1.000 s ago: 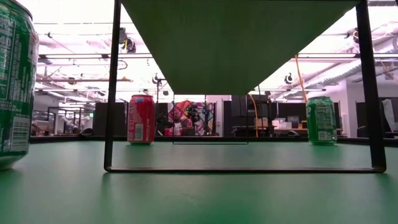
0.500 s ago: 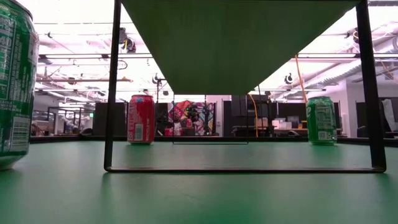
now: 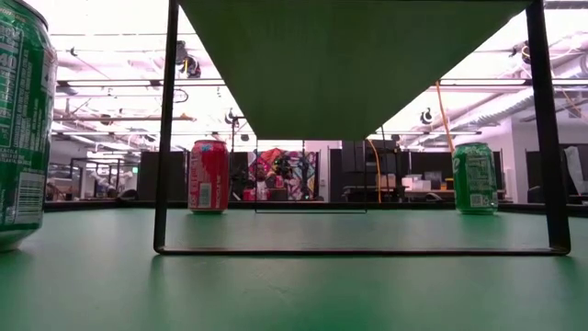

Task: Place canned beverage on shelf
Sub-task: Put the orange soda can on the shelf aligned with the other orange soda can

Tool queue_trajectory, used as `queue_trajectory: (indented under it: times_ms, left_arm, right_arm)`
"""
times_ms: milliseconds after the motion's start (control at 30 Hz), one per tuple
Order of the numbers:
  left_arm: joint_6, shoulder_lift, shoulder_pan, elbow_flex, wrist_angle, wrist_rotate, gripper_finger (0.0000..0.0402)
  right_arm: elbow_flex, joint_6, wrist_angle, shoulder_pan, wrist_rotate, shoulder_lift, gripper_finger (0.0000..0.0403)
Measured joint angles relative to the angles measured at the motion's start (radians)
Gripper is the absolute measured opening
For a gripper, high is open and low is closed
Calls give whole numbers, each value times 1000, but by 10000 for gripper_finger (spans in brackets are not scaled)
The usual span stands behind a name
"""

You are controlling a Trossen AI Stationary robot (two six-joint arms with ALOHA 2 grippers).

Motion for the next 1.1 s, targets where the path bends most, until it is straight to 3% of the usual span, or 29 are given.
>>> queue_trajectory:
  times_ms: [267,400,800,1100]
  left_arm:
    - [4,1,34,-2,-15,31,394]
    - [4,1,49,-2,-18,79,364]
    - [2,-1,50,-2,-64,82,281]
    - [-11,0,50,-4,-68,89,280]
  right_arm:
    - [0,-5,0,-1,14,0,290]
    - [0,-5,0,-1,9,0,290]
    - [0,-2,-12,0,5,0,292]
    - [1,37,-61,4,15,-6,343]
